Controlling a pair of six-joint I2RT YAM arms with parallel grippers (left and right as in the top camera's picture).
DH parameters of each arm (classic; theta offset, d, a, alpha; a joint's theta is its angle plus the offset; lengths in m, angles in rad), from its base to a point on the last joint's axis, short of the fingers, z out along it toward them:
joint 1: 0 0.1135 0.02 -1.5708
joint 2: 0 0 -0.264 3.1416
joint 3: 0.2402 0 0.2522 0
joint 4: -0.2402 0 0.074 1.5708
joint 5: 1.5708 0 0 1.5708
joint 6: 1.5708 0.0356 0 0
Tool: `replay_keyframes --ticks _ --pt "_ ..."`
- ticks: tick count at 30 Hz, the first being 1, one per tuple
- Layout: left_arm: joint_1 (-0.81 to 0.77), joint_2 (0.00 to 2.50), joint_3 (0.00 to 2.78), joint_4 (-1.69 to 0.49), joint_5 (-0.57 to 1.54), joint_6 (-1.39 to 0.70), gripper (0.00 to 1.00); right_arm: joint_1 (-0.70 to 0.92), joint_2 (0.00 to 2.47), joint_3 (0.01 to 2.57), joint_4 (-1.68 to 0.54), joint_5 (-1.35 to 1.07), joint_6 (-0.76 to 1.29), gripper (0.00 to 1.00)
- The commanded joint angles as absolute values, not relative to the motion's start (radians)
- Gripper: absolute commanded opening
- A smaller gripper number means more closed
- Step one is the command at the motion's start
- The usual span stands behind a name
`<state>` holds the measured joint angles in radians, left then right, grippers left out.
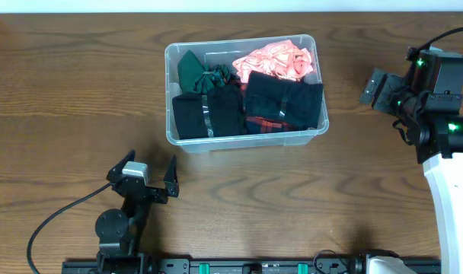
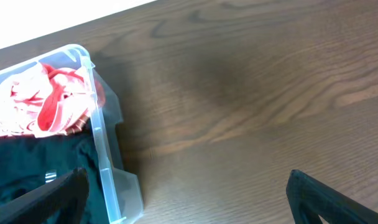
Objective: Pack container
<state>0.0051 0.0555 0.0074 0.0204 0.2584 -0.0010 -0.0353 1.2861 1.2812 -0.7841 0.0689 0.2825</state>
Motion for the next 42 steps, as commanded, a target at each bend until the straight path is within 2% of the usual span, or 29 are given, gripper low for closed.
replay_keyframes --ticks 1,38,42 --pt "0.003 0.014 0.004 -0.06 0.233 -0.005 0.98 -0.039 1.29 1.29 -0.783 0.082 0.299 0.99" --pt "-0.017 0.005 0.004 -0.051 0.226 -0.005 0.98 -0.038 1.289 1.29 -0.783 0.081 0.299 0.99" --pt "-0.017 0.005 0.004 -0.051 0.226 -0.005 0.98 -0.037 1.219 1.272 -0.782 0.081 0.299 0.99"
